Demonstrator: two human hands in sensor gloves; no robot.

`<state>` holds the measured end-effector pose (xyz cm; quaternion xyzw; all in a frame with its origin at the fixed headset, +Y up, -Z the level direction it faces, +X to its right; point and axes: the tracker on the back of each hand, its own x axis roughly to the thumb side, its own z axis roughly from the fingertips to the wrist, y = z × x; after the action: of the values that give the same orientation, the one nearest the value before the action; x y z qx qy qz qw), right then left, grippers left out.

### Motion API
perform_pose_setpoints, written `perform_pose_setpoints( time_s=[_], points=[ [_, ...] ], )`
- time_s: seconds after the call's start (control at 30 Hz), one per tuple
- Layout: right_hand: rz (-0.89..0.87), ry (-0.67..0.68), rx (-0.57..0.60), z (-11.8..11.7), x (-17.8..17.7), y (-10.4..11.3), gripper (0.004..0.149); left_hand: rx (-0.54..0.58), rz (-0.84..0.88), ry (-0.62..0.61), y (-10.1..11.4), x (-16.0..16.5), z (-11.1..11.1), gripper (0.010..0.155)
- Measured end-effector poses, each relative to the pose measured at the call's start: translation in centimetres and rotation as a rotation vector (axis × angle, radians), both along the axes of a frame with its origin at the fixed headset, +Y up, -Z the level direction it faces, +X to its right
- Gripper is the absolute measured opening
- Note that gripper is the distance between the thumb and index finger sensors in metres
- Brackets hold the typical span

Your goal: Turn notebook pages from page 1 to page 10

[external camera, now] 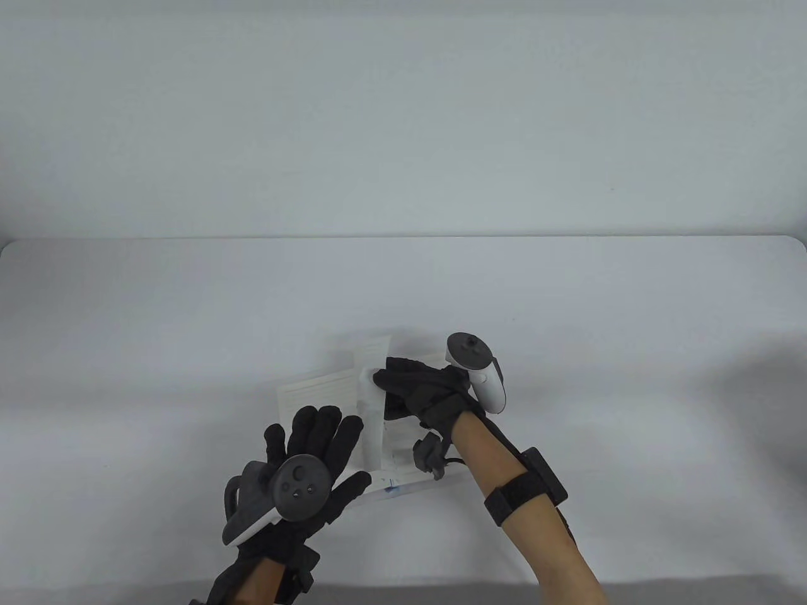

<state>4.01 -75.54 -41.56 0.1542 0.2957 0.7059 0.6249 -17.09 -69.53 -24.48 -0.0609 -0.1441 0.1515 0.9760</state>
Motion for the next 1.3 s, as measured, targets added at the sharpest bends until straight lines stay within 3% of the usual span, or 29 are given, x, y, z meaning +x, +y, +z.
perform_pose_setpoints(
  time_s=[0.43,0.67,1.0,1.3],
  points=[
    [0.004,0.005,0.031,1.7,-3.3,-0.8,0.055,0.012,0.007,0.008,0.1,-0.2,0.1,0.077],
    [0.016,0.107,0.029,2.0,-4.0,-0.8,0.069,0.011,0.004,0.007,0.1,-0.2,0.1,0.077],
    [0.046,-0.012,0.13,-0.1,0.1,1.1,0.072,0.003,0.0,0.004,0.1,-0.1,0.1,0.077],
    [0.421,-0.183,0.374,-1.5,4.5,1.6,0.074,-0.006,-0.01,0.001,0.0,0.0,0.0,0.077]
  ],
)
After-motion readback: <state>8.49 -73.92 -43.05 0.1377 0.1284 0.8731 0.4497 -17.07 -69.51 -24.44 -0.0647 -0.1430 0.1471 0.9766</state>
